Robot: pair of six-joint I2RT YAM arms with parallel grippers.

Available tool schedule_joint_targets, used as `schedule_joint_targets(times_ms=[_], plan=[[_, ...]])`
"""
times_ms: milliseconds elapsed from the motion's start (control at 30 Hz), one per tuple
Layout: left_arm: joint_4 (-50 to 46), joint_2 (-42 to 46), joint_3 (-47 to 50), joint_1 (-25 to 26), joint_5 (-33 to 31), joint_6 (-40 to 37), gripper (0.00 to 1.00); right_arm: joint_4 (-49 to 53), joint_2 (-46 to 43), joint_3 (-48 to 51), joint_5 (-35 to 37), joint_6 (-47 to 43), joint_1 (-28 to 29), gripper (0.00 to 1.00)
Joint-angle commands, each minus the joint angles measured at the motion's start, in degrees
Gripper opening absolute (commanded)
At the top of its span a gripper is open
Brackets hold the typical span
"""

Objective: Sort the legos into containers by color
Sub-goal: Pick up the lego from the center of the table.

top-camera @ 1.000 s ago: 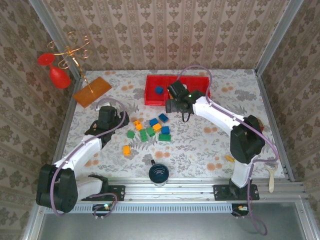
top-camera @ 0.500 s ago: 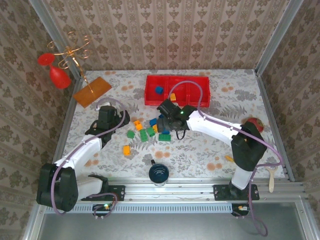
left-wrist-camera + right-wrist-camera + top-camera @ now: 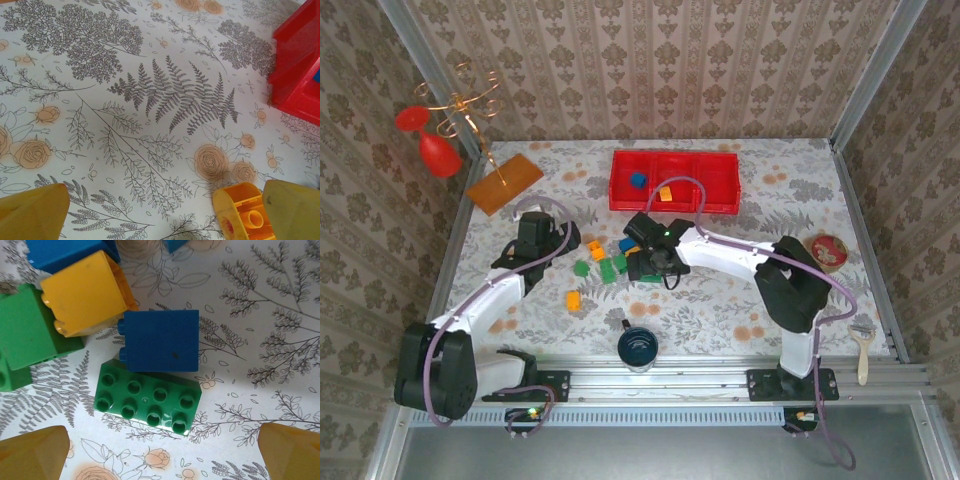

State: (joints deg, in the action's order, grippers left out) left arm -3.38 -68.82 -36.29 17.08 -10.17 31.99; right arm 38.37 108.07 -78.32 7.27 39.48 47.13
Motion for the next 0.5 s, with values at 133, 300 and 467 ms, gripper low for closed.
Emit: schedule_joint_targets(times_ms=[133,300,467], plan=[[0.83,-0.7,0.52,-0.65,1.12,1.65,1.0,0.72,4.18,-2.51,-1.21,1.14,0.25,0.98],[0.81,-0.62,0.87,-0.73,1.21,1.76,1.0,1.05,6.27,-3.84,-1.03,0.7,0.25,0.98],[0.82,-0.7,1.2,-0.82,1.46,2.03,1.0,1.26,7.59,-4.75,-0.44,0.51,0.33,0.98]])
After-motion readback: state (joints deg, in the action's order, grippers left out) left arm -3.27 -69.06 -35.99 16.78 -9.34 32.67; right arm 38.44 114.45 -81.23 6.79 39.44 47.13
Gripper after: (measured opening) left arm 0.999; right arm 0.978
